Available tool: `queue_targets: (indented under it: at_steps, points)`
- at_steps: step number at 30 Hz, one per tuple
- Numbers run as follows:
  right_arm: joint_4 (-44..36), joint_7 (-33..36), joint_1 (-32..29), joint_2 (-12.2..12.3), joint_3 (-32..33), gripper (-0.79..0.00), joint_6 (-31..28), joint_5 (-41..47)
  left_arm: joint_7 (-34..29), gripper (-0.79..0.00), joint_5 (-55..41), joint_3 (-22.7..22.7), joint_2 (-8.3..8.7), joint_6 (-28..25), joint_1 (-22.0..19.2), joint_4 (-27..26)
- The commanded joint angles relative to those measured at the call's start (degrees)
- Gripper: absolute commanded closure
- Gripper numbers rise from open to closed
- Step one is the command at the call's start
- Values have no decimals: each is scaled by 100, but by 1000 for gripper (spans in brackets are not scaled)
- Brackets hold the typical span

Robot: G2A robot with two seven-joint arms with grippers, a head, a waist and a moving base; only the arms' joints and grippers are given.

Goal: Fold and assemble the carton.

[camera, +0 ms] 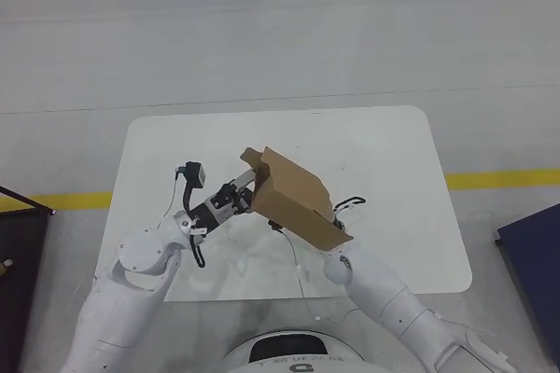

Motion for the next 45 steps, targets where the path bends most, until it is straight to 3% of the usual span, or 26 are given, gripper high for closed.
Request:
queue_targets:
  at_steps: [1,9,18,45]
  points:
    - [-25,17,-18,18,-5,0,-17,-48,-10,-785,87,27,1,37,-32,4]
    - [-34,79,-49,80,-109,0,-79,-206,-169,-785,732,52,47,431,-80,-181]
    - [-36,83,-64,162,-176,0,-82,-140,-333,-785,1211,42,100,534,47,-350]
    - [258,399,331,62,-525,0,-399,146,44,-785,-58,-538,112,-56,624,-1059]
